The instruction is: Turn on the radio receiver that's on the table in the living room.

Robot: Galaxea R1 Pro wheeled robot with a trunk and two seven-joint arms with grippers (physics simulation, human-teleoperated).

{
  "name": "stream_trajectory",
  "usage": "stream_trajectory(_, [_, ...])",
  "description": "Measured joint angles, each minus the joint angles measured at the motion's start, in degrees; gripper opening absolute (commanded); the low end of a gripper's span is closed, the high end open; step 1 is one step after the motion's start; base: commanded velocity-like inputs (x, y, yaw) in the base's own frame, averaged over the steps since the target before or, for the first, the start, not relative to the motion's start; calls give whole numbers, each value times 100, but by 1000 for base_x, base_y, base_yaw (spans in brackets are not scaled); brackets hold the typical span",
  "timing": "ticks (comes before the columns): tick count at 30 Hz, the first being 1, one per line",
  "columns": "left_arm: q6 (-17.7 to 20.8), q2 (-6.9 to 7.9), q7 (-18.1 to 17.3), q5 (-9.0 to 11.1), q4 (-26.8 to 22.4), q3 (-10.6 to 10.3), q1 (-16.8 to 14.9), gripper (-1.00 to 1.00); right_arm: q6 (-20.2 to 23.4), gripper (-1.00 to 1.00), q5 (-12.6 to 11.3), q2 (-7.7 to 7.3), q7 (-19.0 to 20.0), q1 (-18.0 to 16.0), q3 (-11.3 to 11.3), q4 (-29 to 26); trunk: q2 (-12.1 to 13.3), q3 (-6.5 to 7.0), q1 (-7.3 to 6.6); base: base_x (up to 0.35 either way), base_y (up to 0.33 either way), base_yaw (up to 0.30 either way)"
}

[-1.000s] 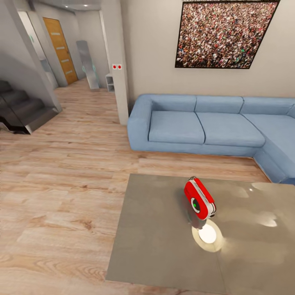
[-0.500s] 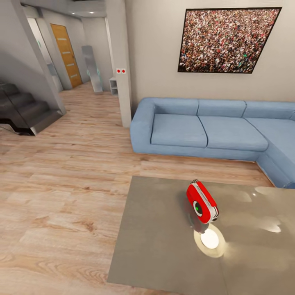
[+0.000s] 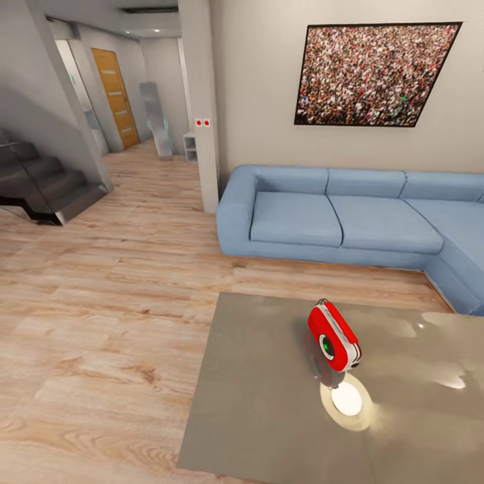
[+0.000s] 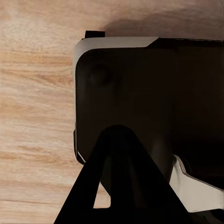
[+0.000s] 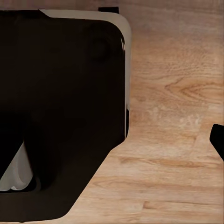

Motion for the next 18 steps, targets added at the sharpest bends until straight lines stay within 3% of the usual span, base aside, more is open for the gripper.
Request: stream_trajectory(18, [0,0,0,0,0,-2,0,-100,-50,100,7,-19,0,0,1,-5,0,7,0,0,0,0])
